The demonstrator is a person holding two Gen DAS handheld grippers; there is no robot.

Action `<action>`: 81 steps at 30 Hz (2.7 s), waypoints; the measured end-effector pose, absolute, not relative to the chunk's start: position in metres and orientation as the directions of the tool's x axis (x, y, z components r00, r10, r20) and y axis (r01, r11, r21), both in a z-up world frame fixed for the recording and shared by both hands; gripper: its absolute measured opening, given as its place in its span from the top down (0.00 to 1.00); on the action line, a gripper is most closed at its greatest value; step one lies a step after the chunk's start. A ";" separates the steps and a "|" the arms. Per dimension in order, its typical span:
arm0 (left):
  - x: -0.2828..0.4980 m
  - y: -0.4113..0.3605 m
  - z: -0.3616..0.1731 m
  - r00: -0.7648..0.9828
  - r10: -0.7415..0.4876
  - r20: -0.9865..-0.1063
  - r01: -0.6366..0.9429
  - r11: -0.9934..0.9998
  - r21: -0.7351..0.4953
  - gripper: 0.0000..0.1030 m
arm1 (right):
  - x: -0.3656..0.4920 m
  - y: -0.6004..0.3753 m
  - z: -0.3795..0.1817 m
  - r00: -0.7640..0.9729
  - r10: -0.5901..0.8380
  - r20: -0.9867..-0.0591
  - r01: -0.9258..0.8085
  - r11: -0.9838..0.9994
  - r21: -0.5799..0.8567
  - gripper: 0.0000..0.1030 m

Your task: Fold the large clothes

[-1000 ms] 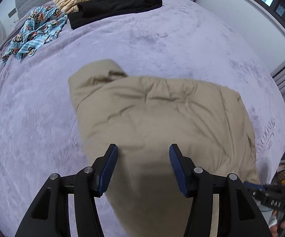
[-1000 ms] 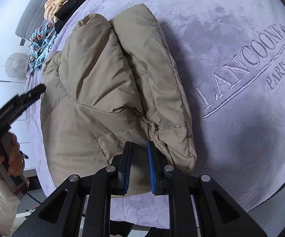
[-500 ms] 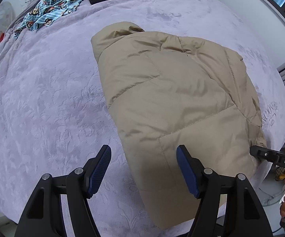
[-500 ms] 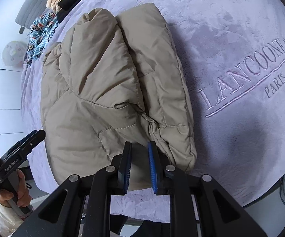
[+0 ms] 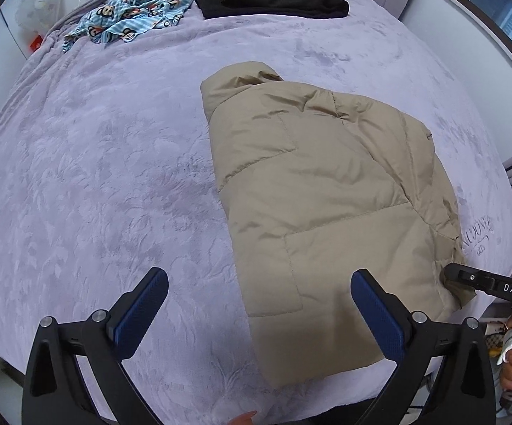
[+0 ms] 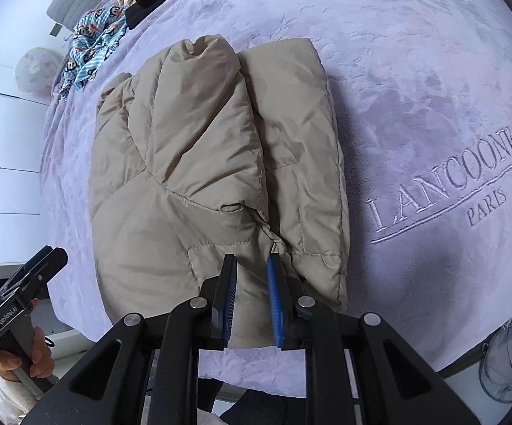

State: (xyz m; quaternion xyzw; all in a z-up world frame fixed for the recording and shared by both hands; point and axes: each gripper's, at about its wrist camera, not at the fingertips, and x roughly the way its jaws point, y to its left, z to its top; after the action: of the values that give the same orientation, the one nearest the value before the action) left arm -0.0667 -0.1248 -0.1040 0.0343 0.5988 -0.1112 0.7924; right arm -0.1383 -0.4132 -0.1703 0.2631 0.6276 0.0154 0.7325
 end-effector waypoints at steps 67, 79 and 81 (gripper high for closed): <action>-0.005 -0.093 -0.172 0.012 -0.372 -0.928 0.200 0.910 -0.362 0.00 | -0.079 -0.453 -0.171 0.228 0.233 -0.945 0.288 0.912 0.294 0.13; 0.023 -0.105 -0.216 -0.120 -0.605 -0.787 0.114 0.779 -0.617 0.00 | -0.055 -0.463 -0.207 0.132 0.491 -0.861 0.127 0.853 0.506 0.12; 0.027 -0.106 -0.224 -0.133 -0.628 -0.767 0.102 0.761 -0.641 0.00 | -0.049 -0.459 -0.217 0.094 0.497 -0.863 0.092 0.858 0.504 0.12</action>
State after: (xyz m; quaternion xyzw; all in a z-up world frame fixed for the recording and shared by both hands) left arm 0.0269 -0.1061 -0.2243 -0.1891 0.6947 -0.2894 0.6308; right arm -0.0487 -0.4589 -0.2165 0.2240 0.6576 0.1435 0.7049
